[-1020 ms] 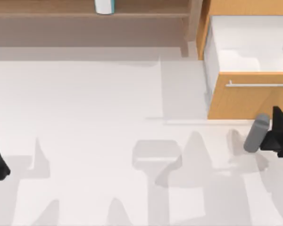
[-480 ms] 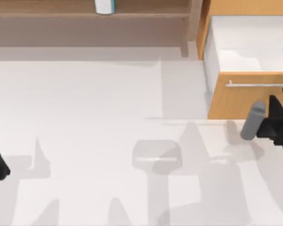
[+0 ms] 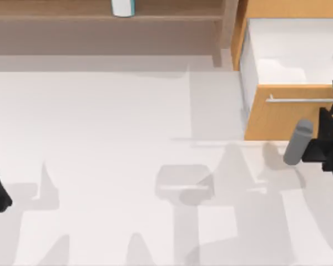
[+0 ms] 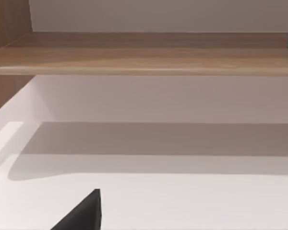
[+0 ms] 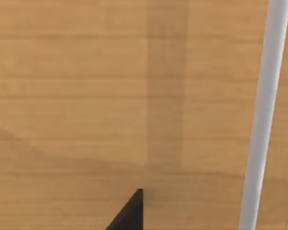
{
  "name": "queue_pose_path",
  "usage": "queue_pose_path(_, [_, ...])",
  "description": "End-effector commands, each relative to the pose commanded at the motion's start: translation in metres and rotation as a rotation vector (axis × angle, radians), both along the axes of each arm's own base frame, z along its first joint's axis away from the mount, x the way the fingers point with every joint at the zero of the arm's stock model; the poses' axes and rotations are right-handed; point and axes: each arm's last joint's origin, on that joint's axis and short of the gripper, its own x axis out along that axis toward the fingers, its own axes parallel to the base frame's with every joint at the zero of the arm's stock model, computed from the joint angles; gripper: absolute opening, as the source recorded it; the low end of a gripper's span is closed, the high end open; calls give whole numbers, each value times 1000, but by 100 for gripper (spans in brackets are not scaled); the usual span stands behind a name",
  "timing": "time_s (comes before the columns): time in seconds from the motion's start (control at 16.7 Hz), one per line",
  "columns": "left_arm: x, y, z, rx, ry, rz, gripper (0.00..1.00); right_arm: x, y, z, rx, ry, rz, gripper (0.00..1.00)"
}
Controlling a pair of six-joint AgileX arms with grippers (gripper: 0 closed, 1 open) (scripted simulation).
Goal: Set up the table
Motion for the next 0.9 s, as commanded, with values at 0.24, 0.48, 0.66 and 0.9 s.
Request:
queue_pose_path(0.24, [0,0,0,0,0,0,100,0,0,0,0,0,0,25])
queue_pose_path(0.48, [0,0,0,0,0,0,100,0,0,0,0,0,0,0])
queue_pose_path(0.66, [0,0,0,0,0,0,100,0,0,0,0,0,0,0])
queue_pose_path(0.9, [0,0,0,0,0,0,100,0,0,0,0,0,0,0])
